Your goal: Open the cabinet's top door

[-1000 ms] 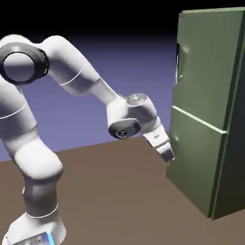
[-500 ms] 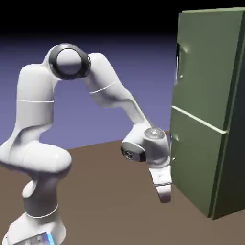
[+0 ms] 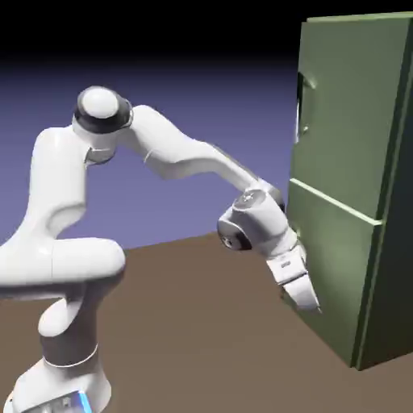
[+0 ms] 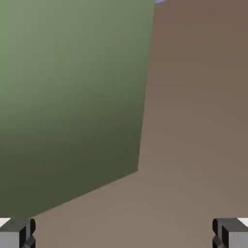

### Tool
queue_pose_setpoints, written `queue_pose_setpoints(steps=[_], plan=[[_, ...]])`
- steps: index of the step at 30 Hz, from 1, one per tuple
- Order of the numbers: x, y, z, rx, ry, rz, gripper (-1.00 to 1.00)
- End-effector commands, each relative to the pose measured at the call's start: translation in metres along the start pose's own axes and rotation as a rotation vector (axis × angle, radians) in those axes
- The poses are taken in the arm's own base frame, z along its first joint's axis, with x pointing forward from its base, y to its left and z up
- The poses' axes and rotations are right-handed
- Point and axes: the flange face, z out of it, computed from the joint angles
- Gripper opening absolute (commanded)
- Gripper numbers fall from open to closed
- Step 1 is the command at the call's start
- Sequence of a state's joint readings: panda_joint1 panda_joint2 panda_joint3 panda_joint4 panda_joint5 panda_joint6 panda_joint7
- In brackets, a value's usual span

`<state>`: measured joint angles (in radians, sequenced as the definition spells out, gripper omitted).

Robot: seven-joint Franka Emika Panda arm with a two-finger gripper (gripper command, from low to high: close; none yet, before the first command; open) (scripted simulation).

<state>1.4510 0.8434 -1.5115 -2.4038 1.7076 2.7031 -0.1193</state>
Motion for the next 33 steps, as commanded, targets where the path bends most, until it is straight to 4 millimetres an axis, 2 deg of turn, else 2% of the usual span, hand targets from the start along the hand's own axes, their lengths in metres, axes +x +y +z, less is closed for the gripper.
queue_pose_setpoints(steps=[1,6,11,12,13,14,16,17,21,22,23,24,33], plan=[[0.001,-0.013,-0.011,0.044,0.027,-0.013,0.00],[-0.010,-0.085,-0.085,0.309,0.149,-0.090,0.00],[-0.046,-0.153,-0.188,0.638,0.239,-0.182,0.00],[-0.049,-0.158,-0.211,0.685,0.277,-0.190,0.00],[-0.045,-0.157,-0.221,0.713,0.315,-0.177,0.00],[-0.028,-0.153,-0.235,0.725,0.363,-0.150,0.00],[-0.035,-0.157,-0.270,0.819,0.394,-0.145,0.00],[-0.035,-0.157,-0.270,0.819,0.394,-0.145,0.00],[-0.022,-0.192,-0.241,0.819,0.394,-0.145,0.00],[-0.021,-0.194,-0.239,0.819,0.394,-0.145,0.00],[-0.021,-0.194,-0.239,0.819,0.394,-0.145,-1.00],[-0.021,-0.194,-0.239,0.819,0.394,-0.145,-1.00],[0.002,-0.124,-0.268,0.986,0.200,-0.263,-1.00]])
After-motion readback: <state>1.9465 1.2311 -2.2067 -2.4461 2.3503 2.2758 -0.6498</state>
